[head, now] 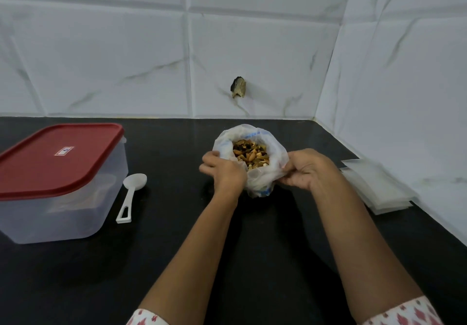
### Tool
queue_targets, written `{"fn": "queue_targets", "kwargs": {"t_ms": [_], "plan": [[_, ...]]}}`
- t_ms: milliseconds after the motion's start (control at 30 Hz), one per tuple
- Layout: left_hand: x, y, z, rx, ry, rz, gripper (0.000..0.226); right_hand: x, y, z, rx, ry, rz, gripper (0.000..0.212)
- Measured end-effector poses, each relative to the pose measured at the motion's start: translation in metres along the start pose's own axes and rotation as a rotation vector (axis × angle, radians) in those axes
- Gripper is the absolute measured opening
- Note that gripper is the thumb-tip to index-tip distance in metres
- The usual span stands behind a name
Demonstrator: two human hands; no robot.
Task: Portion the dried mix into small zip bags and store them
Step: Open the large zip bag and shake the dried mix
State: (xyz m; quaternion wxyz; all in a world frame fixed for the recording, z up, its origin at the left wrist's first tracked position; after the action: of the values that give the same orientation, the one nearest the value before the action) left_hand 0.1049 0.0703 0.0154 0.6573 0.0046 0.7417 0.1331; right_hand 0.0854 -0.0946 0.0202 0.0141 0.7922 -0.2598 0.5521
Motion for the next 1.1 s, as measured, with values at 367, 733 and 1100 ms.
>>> {"fn": "queue_targets", "kwargs": {"t_ms": [367,733,1100], "plan": [[0.003,-0.001,0.009,0.042,-0.072,0.445,0.057,-0.007,0.009,0.013,-0.187,0.03,-0.036,0.042],[0.004,-0.008,0.013,0.215,-0.031,0.35,0.051,0.028,-0.016,0.005,-0.196,0.683,-1.052,0.037],[-0.004,-0.01,0.019,0.286,-0.394,0.48,0.048,0.027,0.013,0.012,-0.37,0.514,-0.953,0.03]]}}
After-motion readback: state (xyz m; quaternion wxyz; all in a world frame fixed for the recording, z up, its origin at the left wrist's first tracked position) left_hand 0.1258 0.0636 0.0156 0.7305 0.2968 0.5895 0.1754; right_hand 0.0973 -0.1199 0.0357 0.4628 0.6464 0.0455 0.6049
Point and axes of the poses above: each hand's wrist, its own z-axis towards the middle knuckle, its own y-axis out of the back of the hand, x = y × z, the point moved 8 cm from there along z, towards the middle knuckle, and after that the axes turned 6 degrees about z, right-handed, at the moved point
